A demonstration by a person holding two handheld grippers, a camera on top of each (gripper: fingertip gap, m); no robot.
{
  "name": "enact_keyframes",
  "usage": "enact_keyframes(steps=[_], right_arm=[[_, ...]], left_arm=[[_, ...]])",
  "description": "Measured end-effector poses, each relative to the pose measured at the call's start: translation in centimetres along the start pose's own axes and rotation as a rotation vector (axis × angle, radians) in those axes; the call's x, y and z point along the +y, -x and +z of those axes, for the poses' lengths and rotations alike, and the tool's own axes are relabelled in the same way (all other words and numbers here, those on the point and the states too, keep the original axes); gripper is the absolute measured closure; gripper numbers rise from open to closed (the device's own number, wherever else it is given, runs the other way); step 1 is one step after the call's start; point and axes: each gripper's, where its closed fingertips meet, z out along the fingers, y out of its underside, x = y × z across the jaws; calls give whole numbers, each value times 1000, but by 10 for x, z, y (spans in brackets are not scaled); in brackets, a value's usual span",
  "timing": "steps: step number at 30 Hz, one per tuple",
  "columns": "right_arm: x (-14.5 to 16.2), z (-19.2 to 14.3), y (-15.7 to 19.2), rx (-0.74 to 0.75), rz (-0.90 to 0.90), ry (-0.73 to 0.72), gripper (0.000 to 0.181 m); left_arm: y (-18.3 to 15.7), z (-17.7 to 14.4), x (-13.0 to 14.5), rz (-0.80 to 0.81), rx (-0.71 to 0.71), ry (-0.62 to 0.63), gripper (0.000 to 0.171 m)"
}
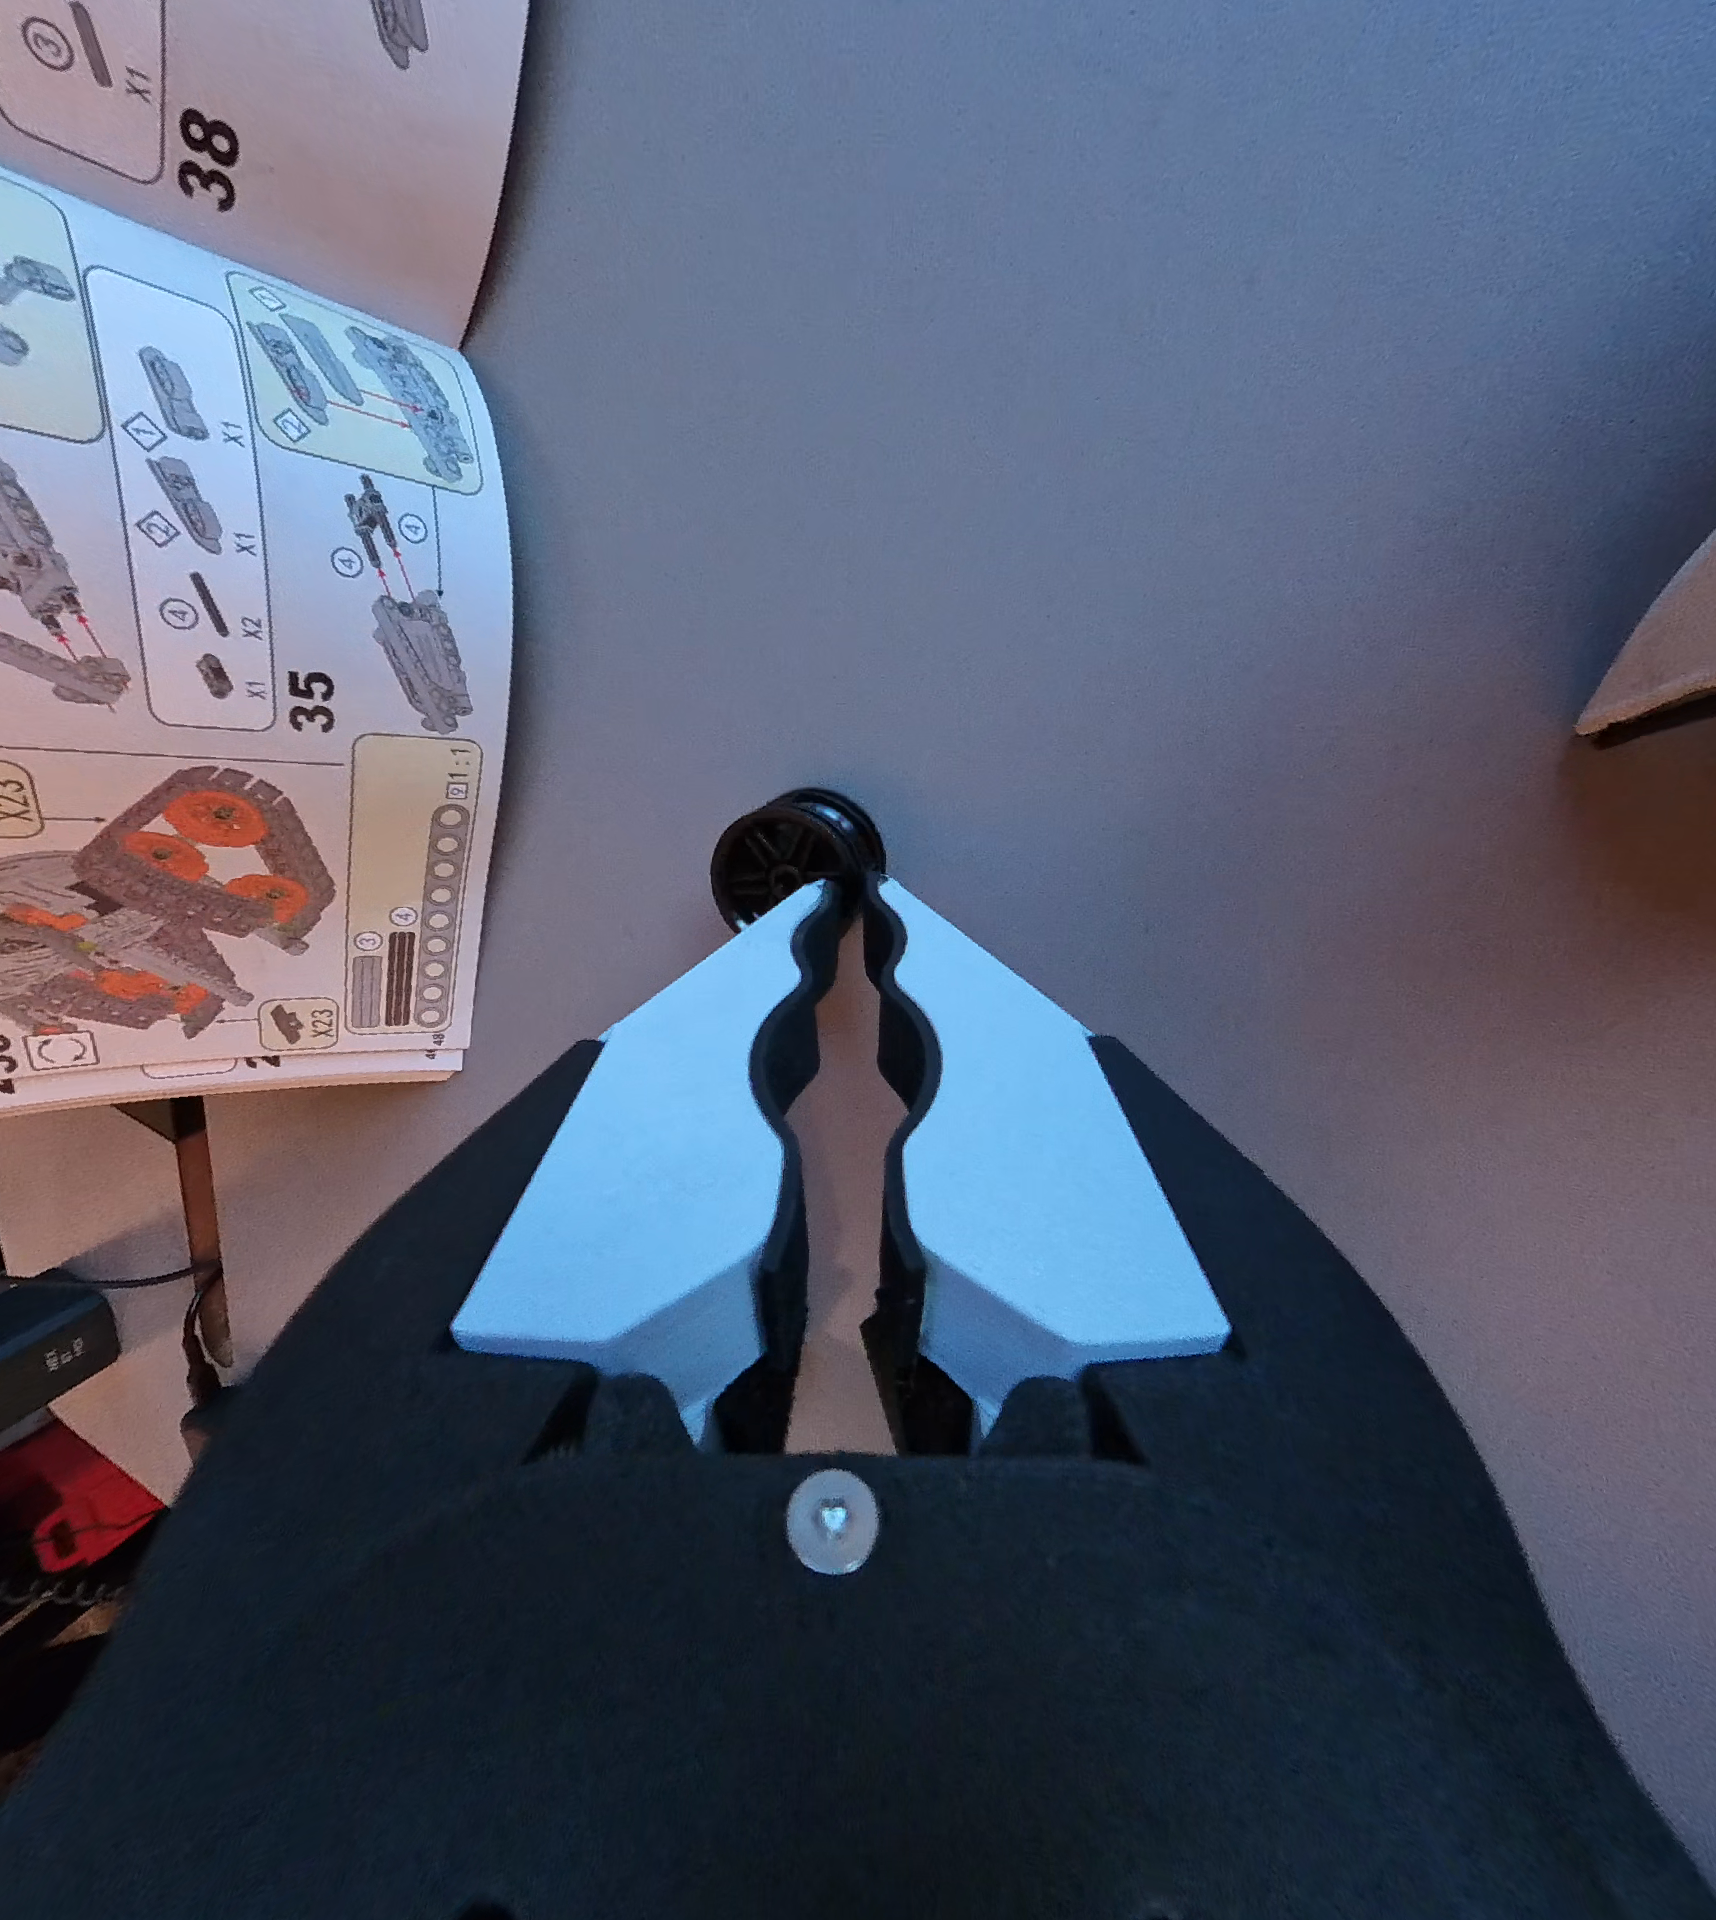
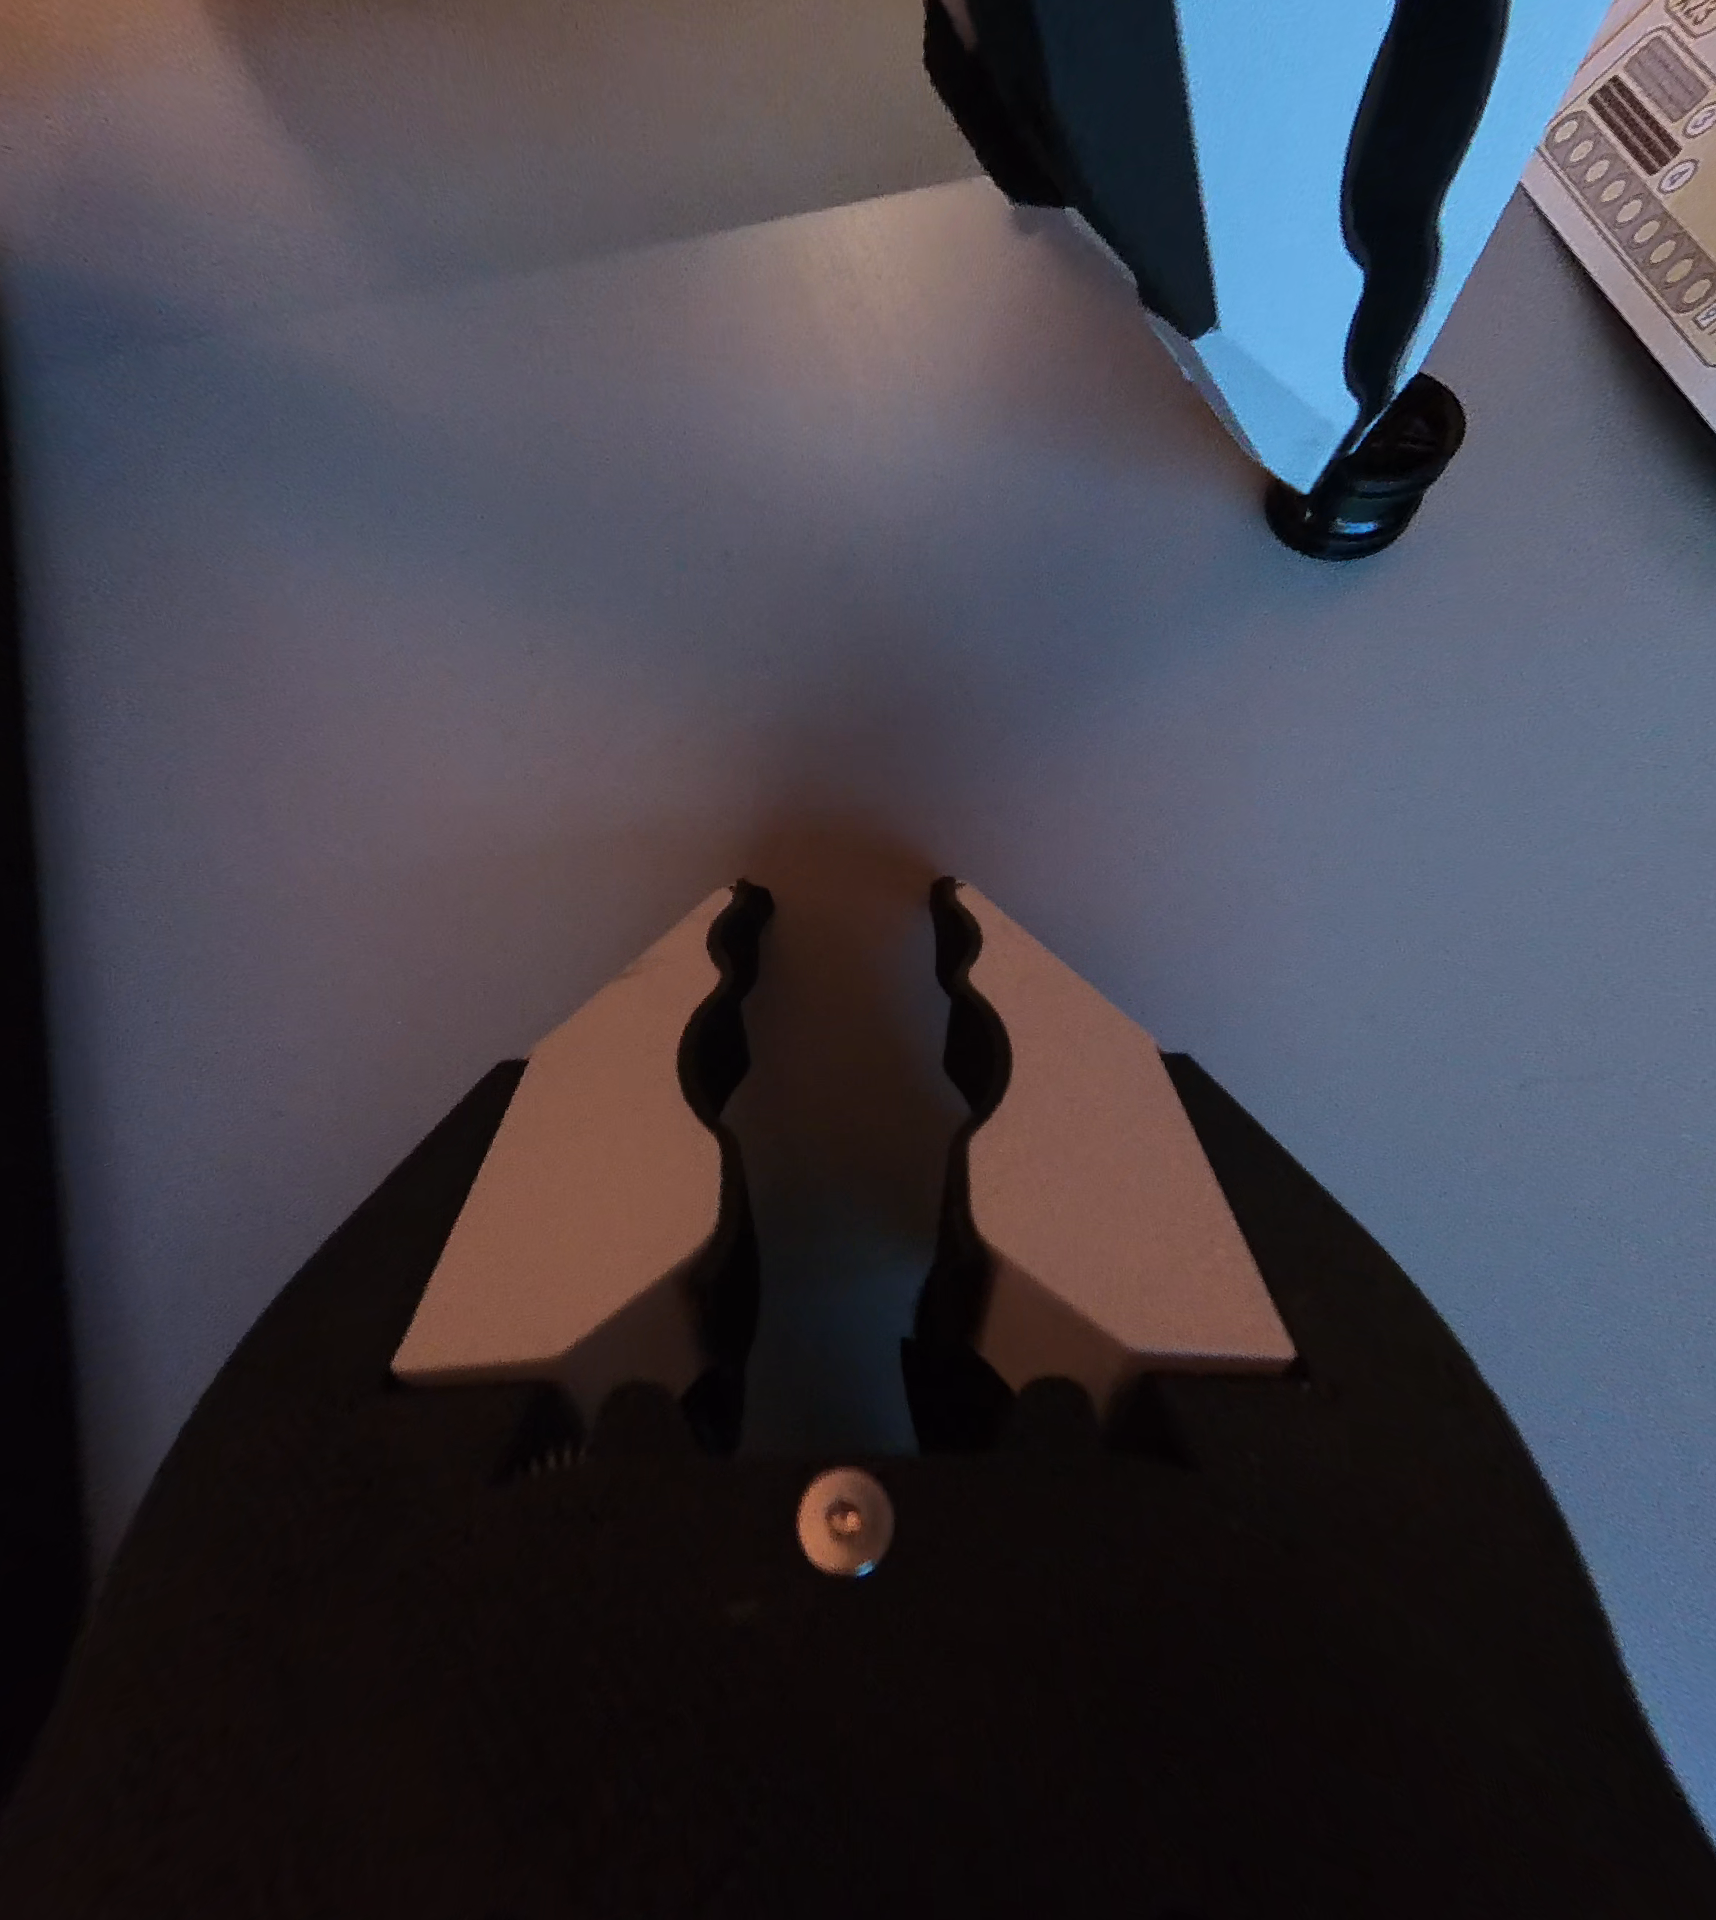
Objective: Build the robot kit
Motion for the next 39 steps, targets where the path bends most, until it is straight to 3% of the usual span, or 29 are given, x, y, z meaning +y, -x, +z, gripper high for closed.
enact_keyframes(steps=[2, 5, 9, 13, 17, 20, 25, 28, 32, 35, 39], right_arm=[[0, 0, 1, -1, 0, -2, 146], [0, 0, 1, -4, 0, -4, 145], [0, 0, 2, -7, 0, -7, 144], [0, 0, 2, -11, 1, -14, 144], [-1, 1, 2, -13, 2, -19, 143], [-1, 1, 3, -17, 4, -22, 142], [-1, 1, 3, -16, 0, -25, 142], [-2, 1, 2, -23, 6, -28, 143], [-2, 1, 2, -34, 16, -32, 143], [-2, 2, 2, -16, -2, -29, 143], [-3, 3, 1, -20, 5, -30, 144]], left_arm=[[0, 0, 1, 1, -2, 0, 169], [4, -2, 1, -21, -17, -16, 151], [11, -21, -5, -116, -10, -125, 140], [23, -58, -3, -267, -28, -301, 140], [47, -112, 26, -440, -114, -434, 137], [60, -152, 68, -517, -172, -476, 124], [88, -192, 190, -728, -321, -351, 116], [78, -196, 263, -874, -270, -230, 115], [49, -184, 349, -976, -216, 22, 121], [36, -174, 387, -970, -221, 158, 133], [32, -150, 392, -955, -122, 162, 143]])
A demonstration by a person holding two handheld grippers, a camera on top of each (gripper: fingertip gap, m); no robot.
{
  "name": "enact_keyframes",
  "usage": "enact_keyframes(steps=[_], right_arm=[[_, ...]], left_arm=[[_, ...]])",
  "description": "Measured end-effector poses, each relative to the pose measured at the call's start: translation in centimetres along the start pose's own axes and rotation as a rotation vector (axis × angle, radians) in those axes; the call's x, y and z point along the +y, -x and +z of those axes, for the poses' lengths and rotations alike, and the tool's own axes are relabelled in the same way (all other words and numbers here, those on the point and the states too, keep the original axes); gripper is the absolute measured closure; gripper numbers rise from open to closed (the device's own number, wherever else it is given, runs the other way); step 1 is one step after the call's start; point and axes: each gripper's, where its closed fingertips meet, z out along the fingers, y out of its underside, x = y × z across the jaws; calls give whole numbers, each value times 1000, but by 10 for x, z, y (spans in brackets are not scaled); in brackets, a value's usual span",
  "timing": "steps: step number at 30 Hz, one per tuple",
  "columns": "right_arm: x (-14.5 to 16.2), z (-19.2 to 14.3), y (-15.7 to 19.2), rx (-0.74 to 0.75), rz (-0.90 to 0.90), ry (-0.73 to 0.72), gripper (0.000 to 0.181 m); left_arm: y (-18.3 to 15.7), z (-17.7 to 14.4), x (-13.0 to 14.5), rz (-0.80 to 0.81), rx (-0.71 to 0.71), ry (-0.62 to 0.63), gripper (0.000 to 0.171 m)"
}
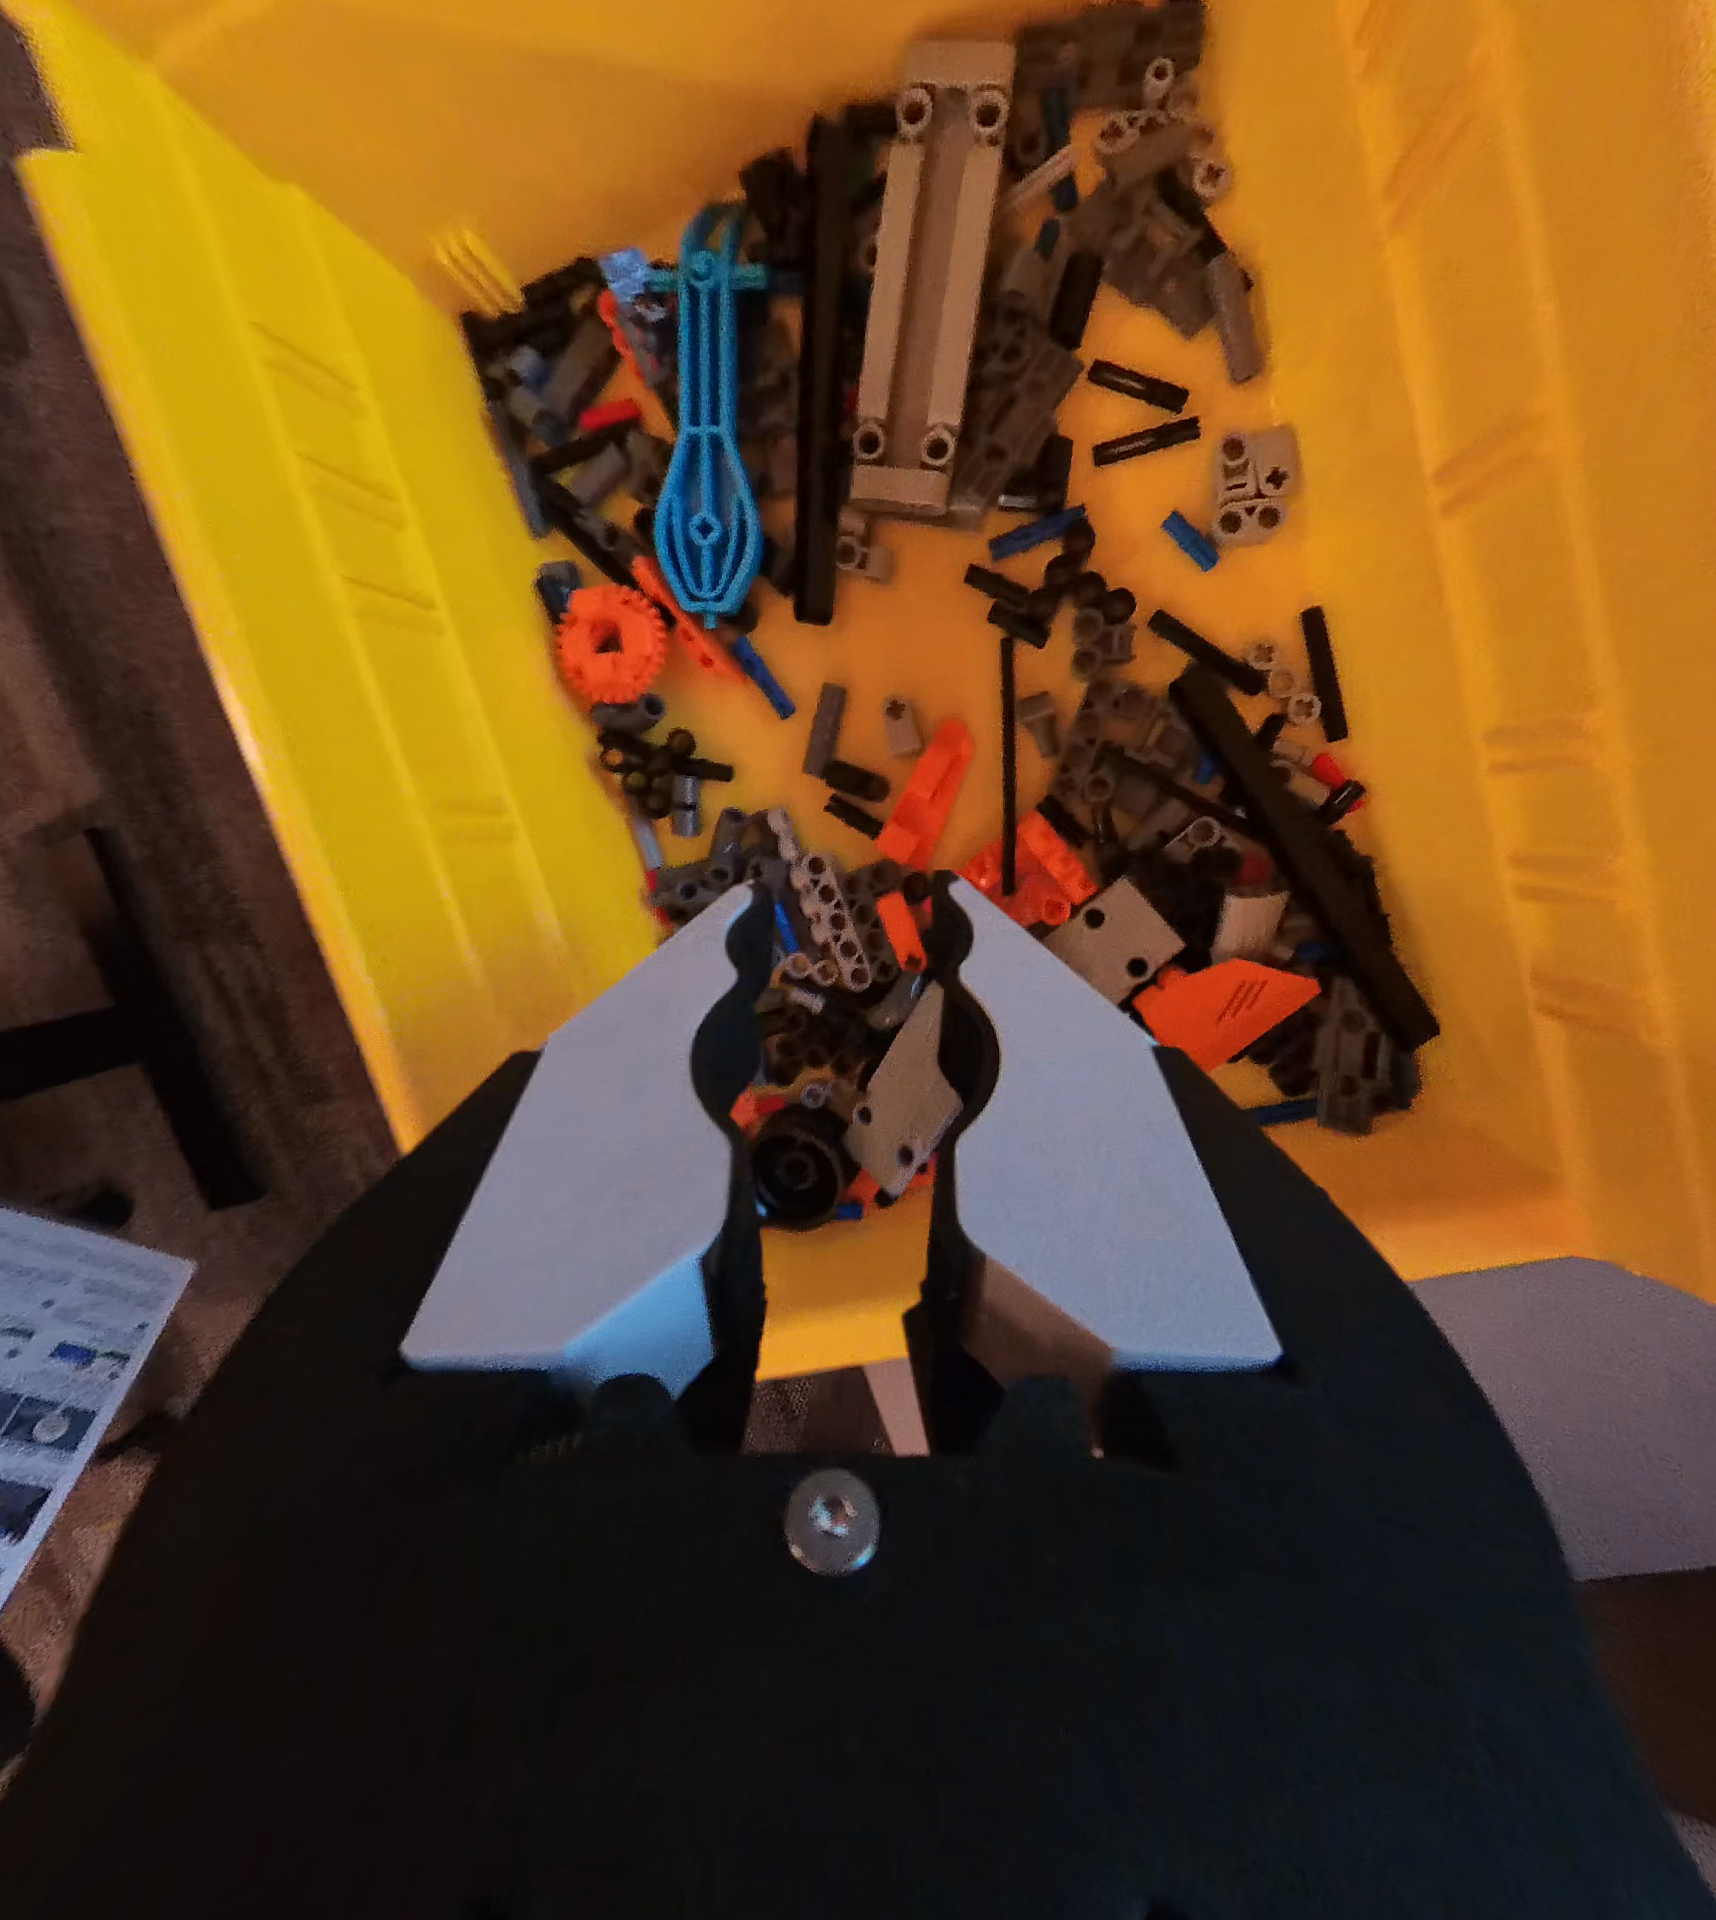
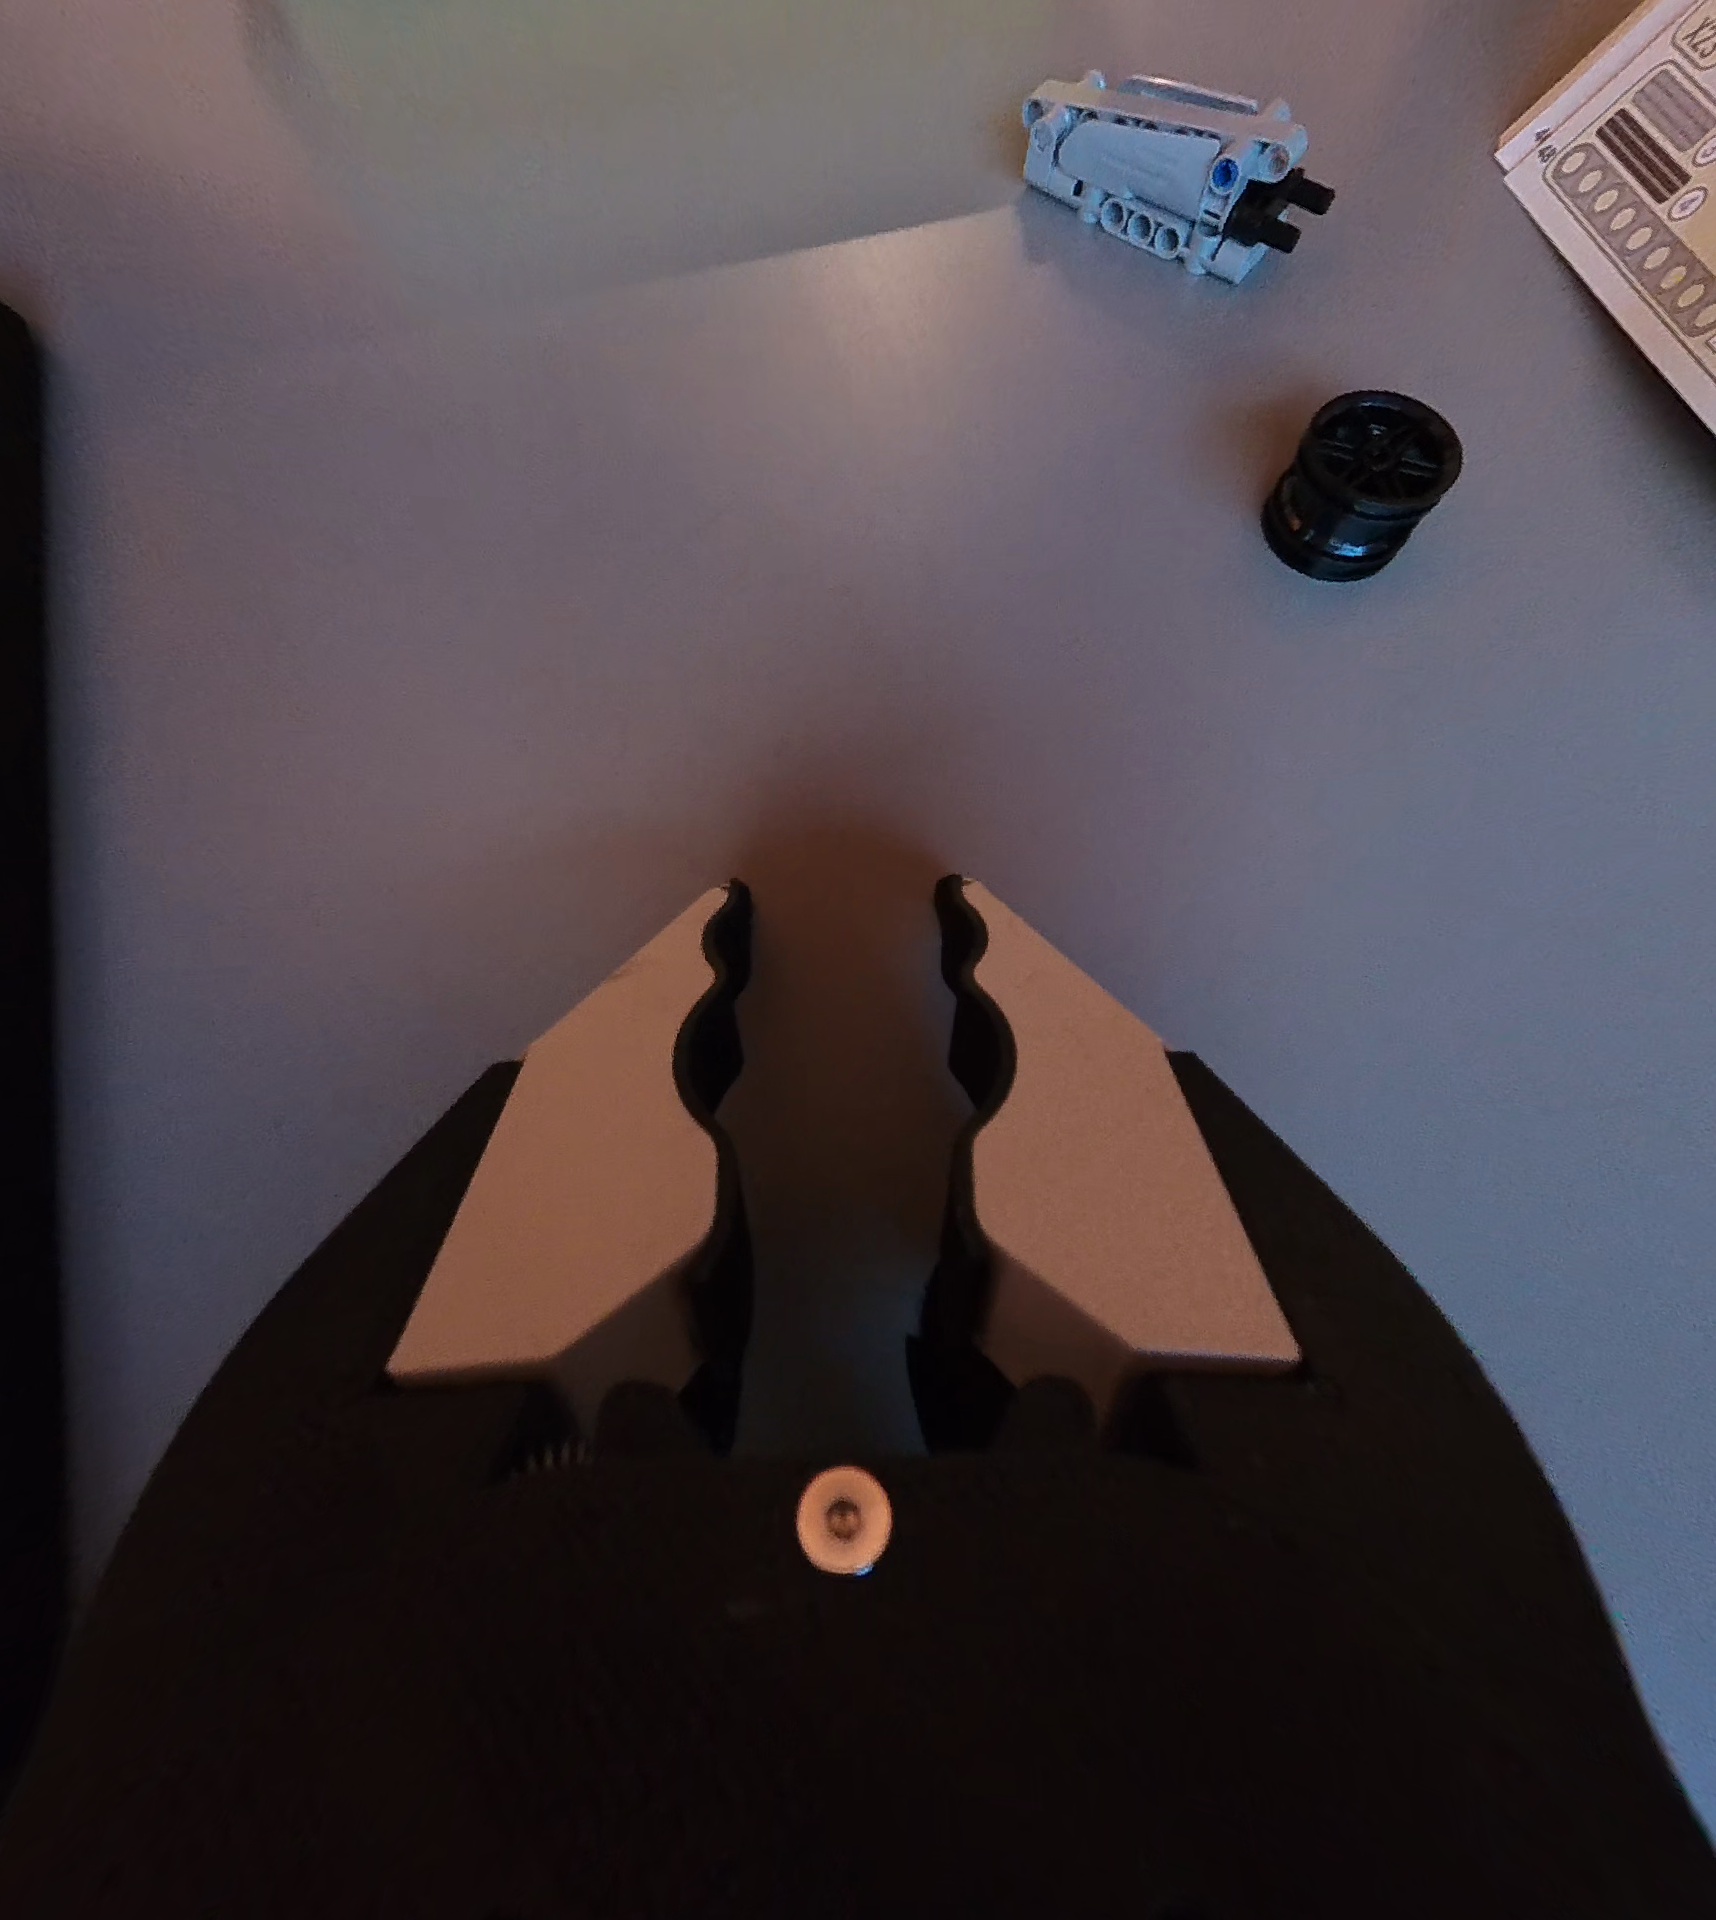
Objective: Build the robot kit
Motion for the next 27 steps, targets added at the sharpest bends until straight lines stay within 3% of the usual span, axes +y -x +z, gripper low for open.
enact_keyframes(steps=[9, 12, 19, 27], right_arm=[[2, -2, -3, 62, 6, 2, 145], [1, -2, -5, 57, 35, -1, 149], [1, -2, -11, 65, 80, -6, 158], [1, -2, -11, 38, 120, -13, 159]], left_arm=[[-7, 33, -10, 43, 144, 32, 144], [-13, 35, 1, 37, 225, 173, 146], [10, 33, 11, -32, 158, 477, 140], [17, 34, 6, -76, 192, 434, 137]])
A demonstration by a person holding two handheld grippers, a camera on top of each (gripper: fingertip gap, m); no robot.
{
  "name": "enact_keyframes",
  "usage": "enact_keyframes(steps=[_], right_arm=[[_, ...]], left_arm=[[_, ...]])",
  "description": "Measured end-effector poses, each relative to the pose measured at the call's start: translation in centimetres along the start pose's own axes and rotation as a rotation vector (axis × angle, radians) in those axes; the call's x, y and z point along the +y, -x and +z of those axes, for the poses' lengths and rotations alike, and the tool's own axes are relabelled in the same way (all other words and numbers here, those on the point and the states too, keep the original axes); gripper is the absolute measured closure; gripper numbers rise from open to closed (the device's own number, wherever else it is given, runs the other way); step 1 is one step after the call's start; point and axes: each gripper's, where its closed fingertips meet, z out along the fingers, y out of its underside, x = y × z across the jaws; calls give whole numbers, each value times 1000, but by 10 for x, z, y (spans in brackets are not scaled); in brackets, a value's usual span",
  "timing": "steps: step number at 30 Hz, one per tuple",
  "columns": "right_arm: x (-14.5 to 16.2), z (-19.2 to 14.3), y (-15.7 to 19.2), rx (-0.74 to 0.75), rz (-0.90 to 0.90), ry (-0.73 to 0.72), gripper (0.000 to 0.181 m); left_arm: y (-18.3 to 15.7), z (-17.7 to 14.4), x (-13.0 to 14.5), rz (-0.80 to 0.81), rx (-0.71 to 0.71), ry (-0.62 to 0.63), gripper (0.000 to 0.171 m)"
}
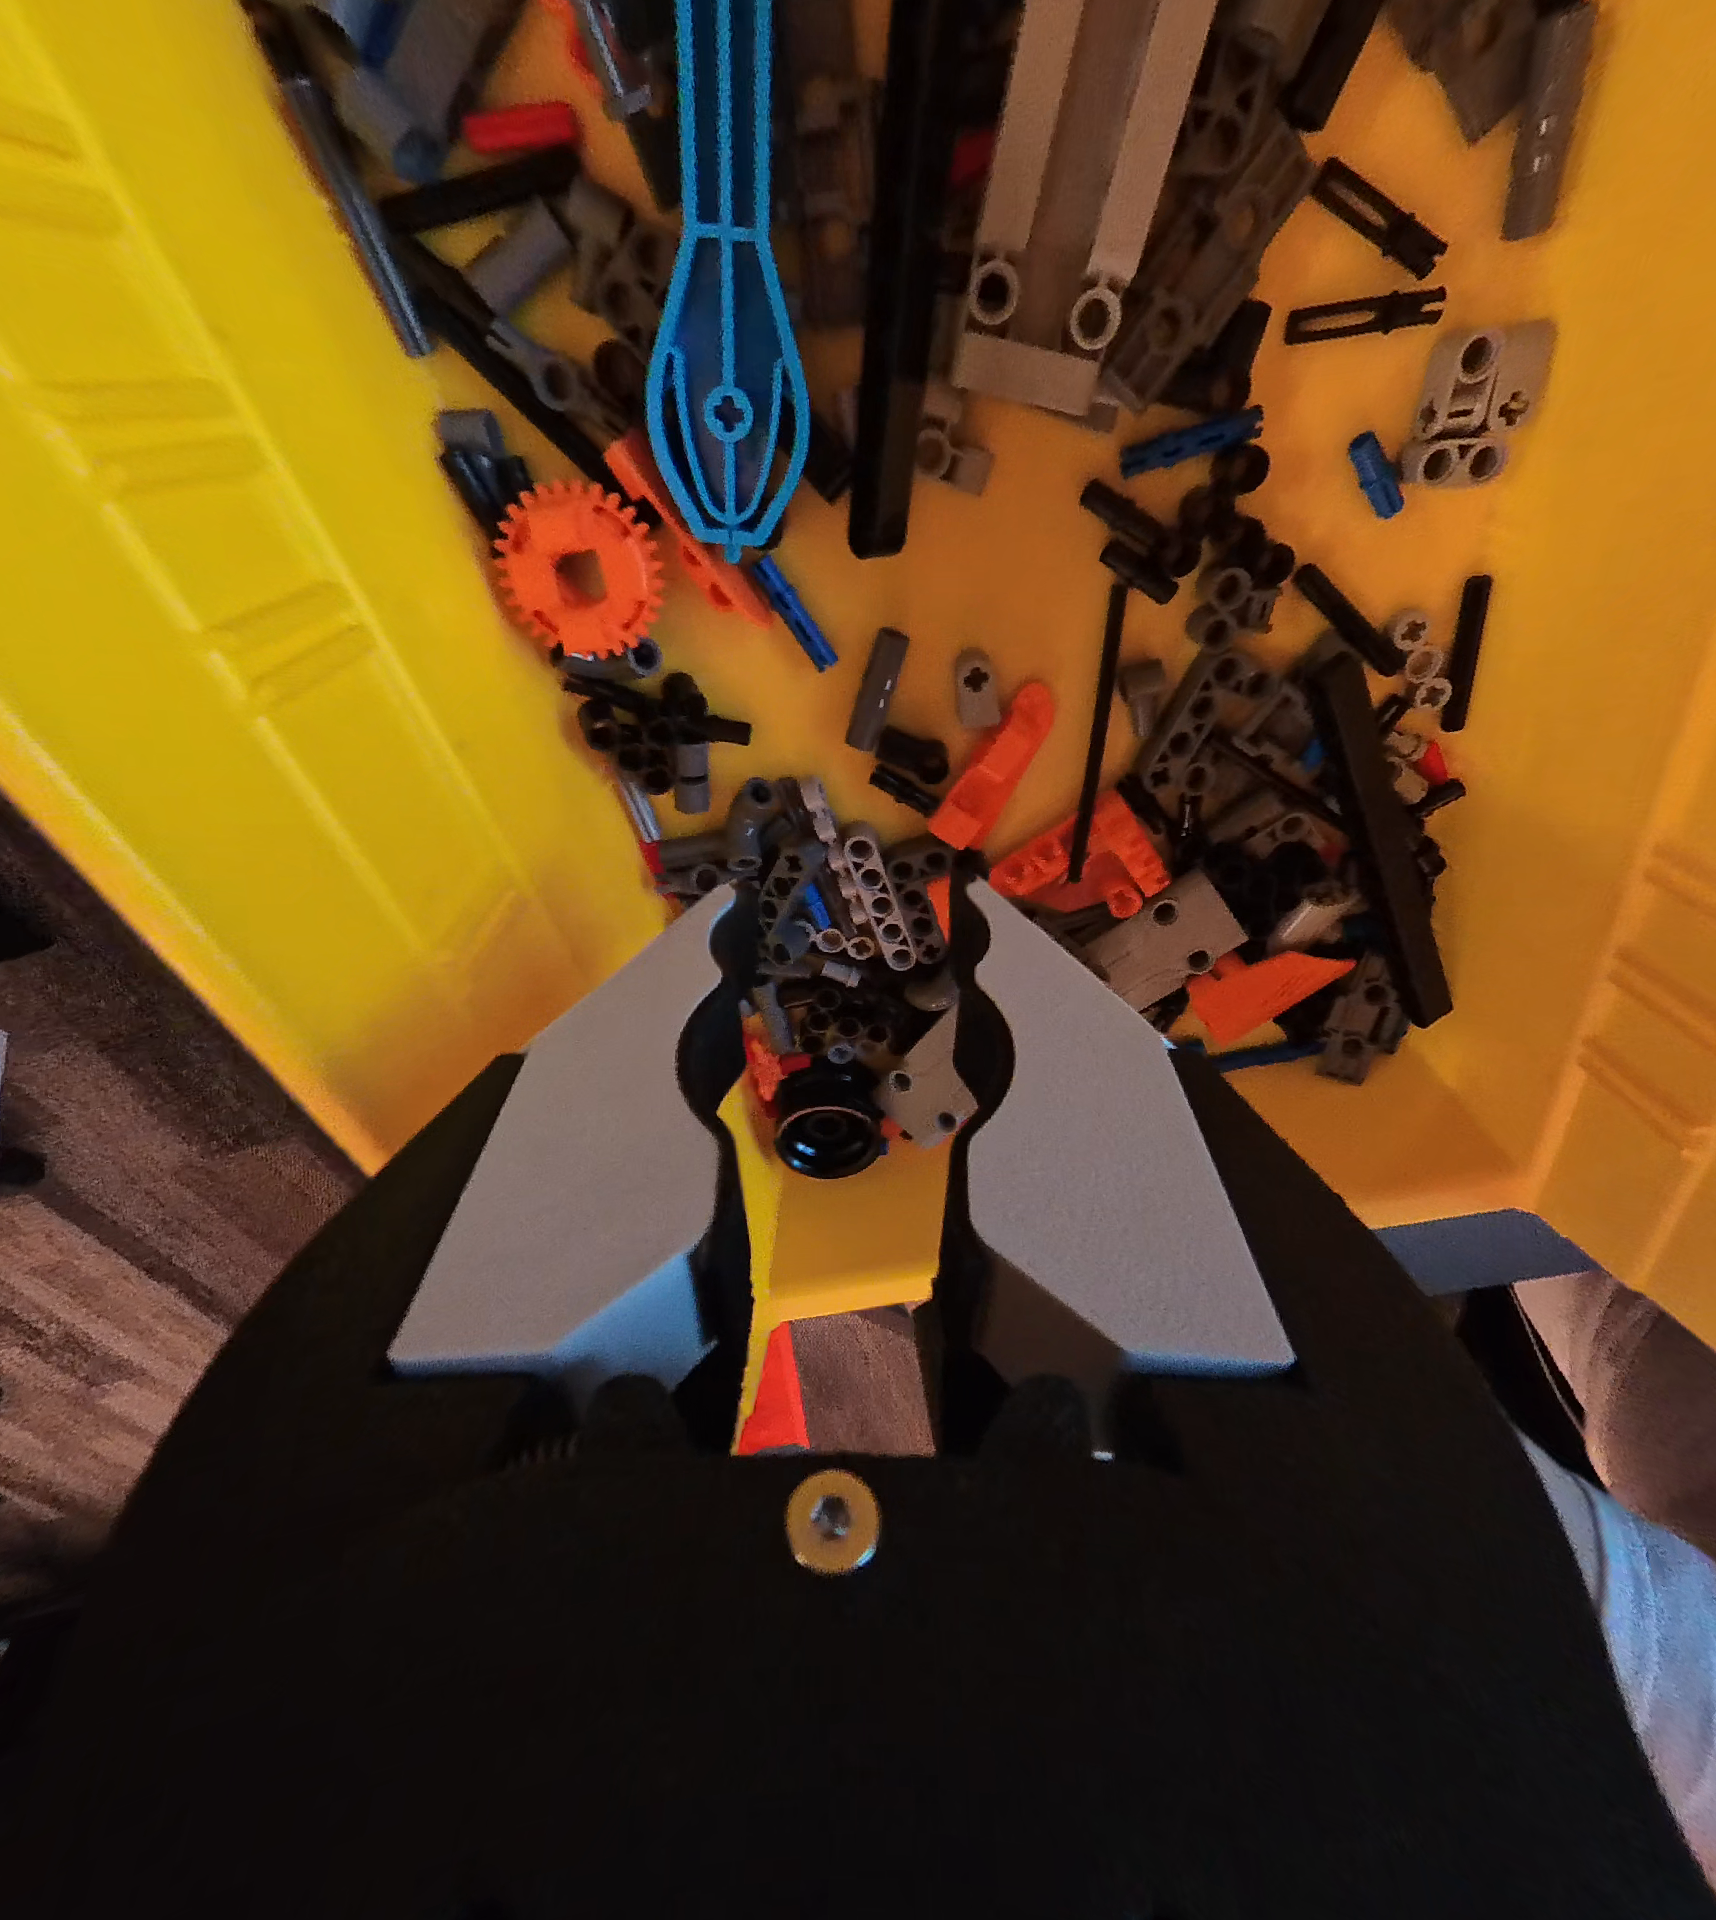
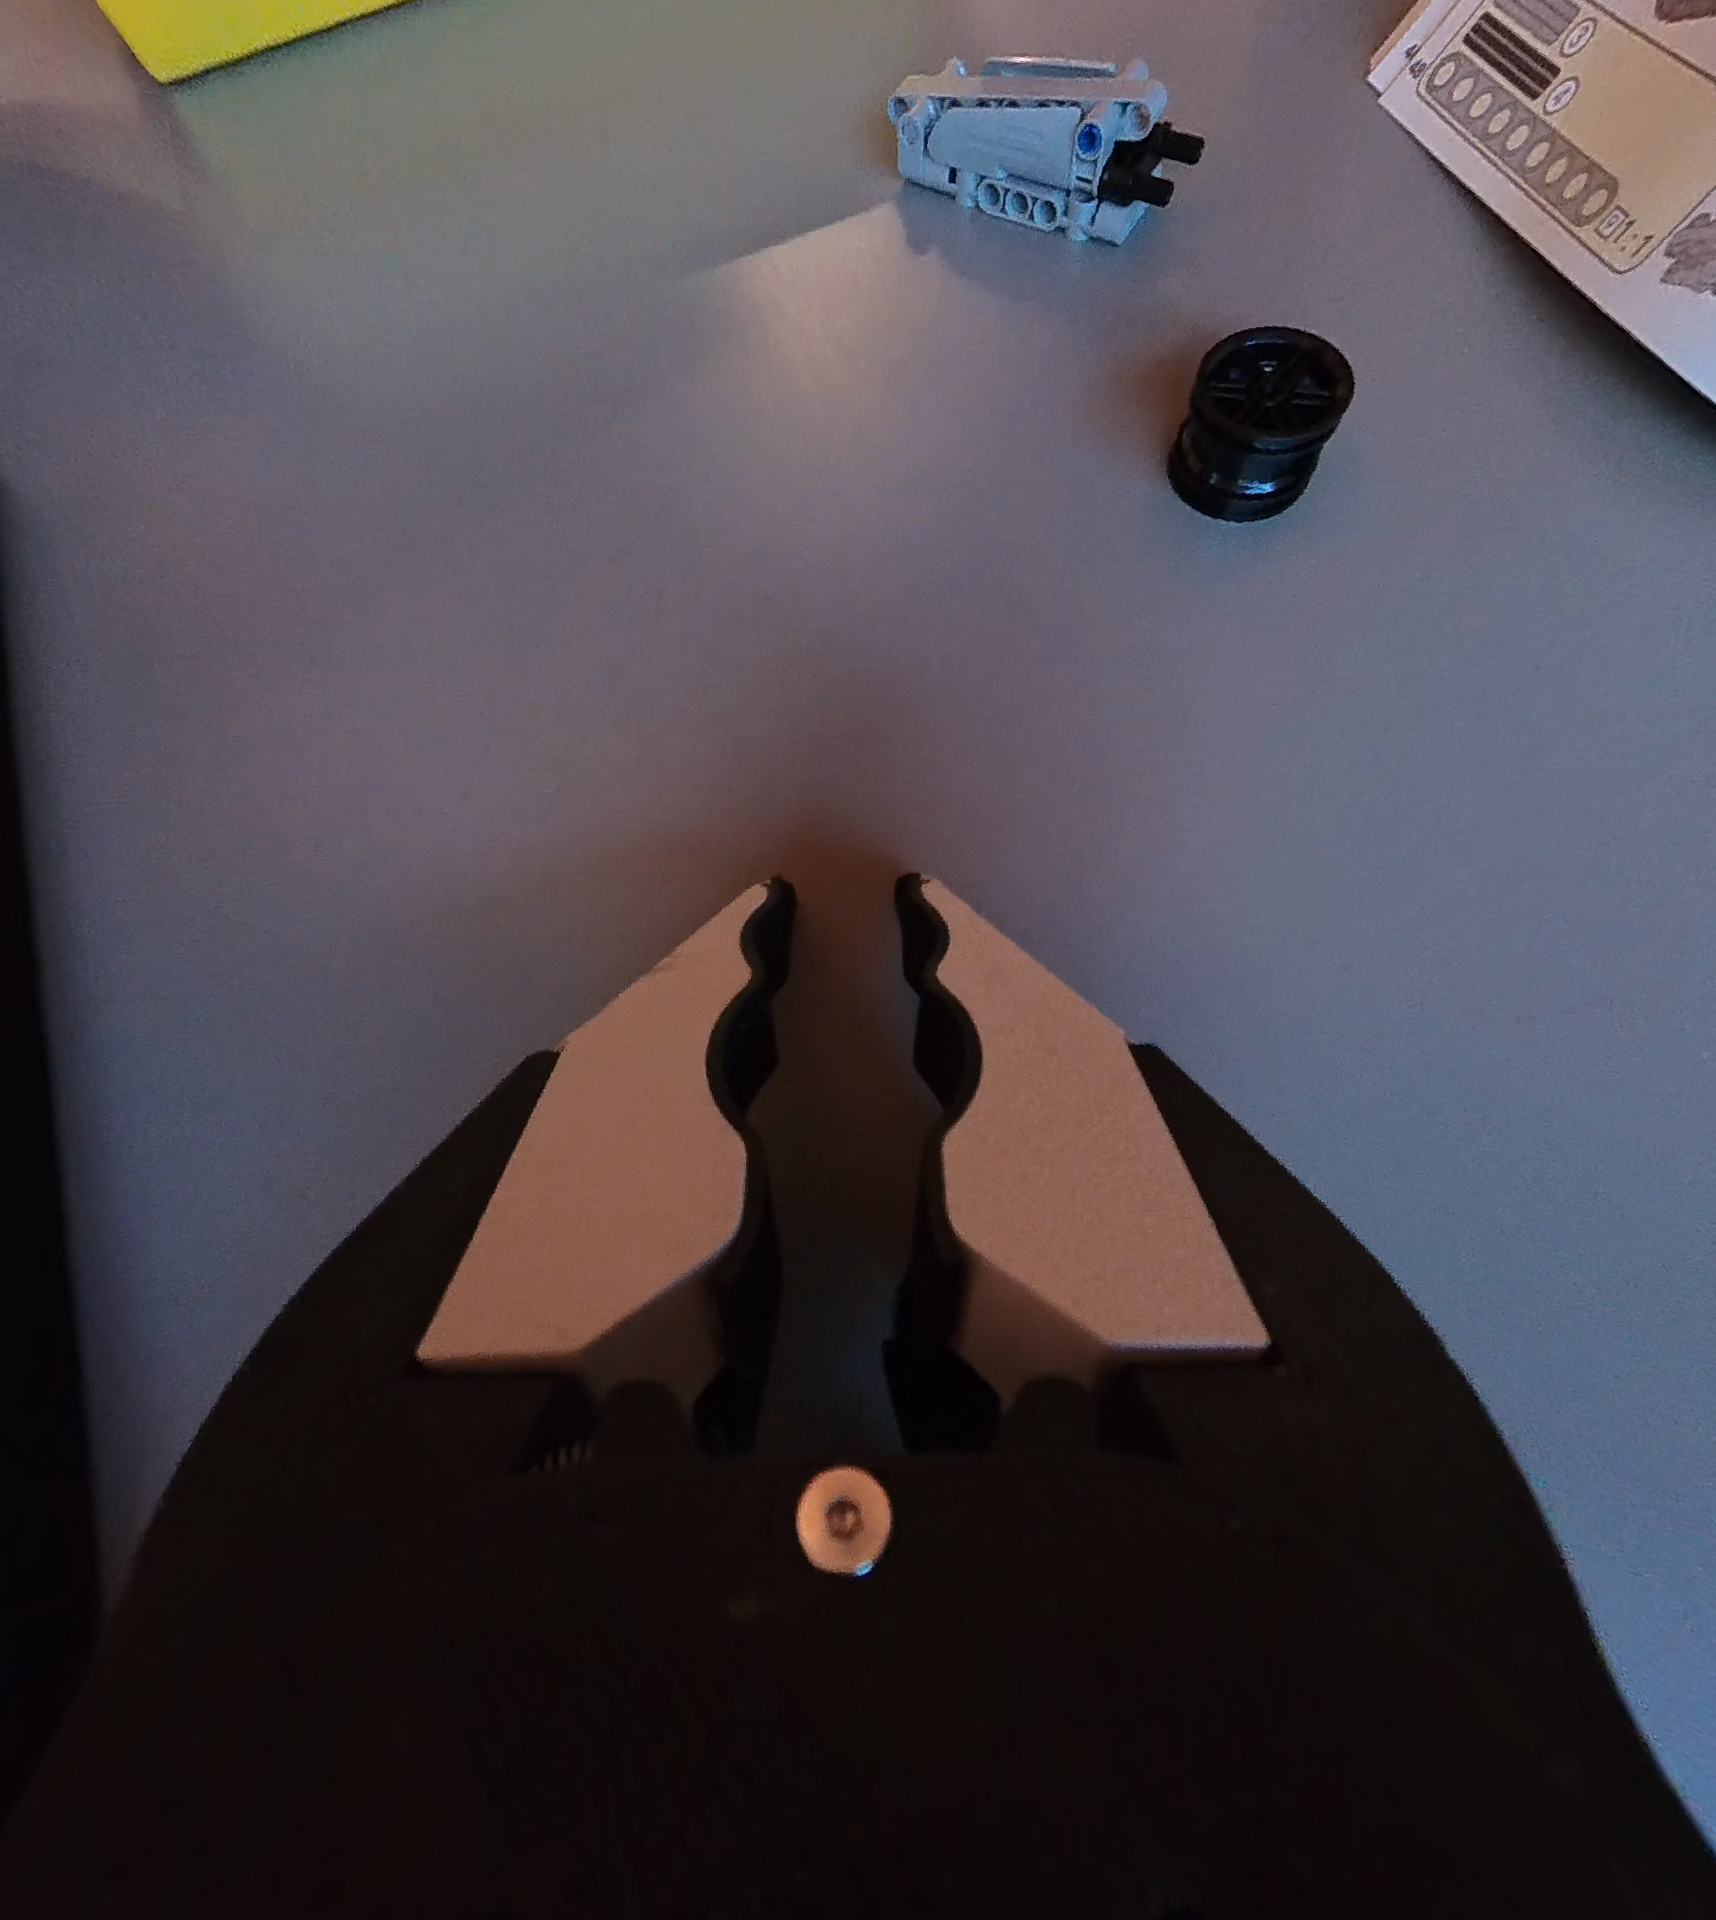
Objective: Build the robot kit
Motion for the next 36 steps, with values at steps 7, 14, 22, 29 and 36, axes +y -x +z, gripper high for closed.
enact_keyframes(steps=[7, 14, 22, 29, 36], right_arm=[[-2, 0, 7, -101, 8, -5, 155], [-1, 0, 9, -101, -26, 3, 155], [-1, 0, 8, -111, -2, -2, 156], [-3, -1, 5, -139, 69, -13, 162], [-3, -1, 5, -141, 68, -12, 162]], left_arm=[[-40, -8, -5, 152, 198, -35, 139], [-46, 9, 4, 92, 194, 128, 134], [-43, 21, -2, -8, 156, 190, 120], [-56, 27, -1, -20, 120, 253, 121], [-66, 35, -6, -15, 77, 302, 122]])
